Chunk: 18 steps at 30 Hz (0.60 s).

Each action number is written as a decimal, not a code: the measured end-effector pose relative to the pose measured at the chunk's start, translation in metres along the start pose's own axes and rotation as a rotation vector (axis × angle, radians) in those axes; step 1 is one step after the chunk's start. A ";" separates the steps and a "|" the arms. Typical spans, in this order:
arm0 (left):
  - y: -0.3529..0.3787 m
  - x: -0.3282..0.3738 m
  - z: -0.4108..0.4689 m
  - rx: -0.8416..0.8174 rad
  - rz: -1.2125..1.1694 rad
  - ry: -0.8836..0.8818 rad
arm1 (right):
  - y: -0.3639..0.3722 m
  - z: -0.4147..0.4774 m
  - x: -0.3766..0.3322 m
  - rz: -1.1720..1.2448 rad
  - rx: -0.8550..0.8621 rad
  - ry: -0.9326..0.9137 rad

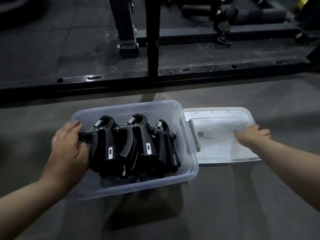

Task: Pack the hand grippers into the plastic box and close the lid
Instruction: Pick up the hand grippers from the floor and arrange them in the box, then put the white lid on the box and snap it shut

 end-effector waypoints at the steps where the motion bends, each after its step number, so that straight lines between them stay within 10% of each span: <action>1: 0.001 -0.001 0.000 0.000 0.003 -0.002 | 0.009 0.017 0.009 0.021 -0.059 -0.005; 18: 0.002 0.003 0.001 0.001 0.032 0.001 | -0.025 -0.013 -0.024 0.110 -0.071 -0.141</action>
Point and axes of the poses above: each hand's wrist, its own z-axis towards the middle knuckle, its own y-axis out of the palm, x = y × z, the point moved 4 cm from there along z, towards the middle knuckle, and after that the axes turned 9 degrees about x, right-handed, at the moved point
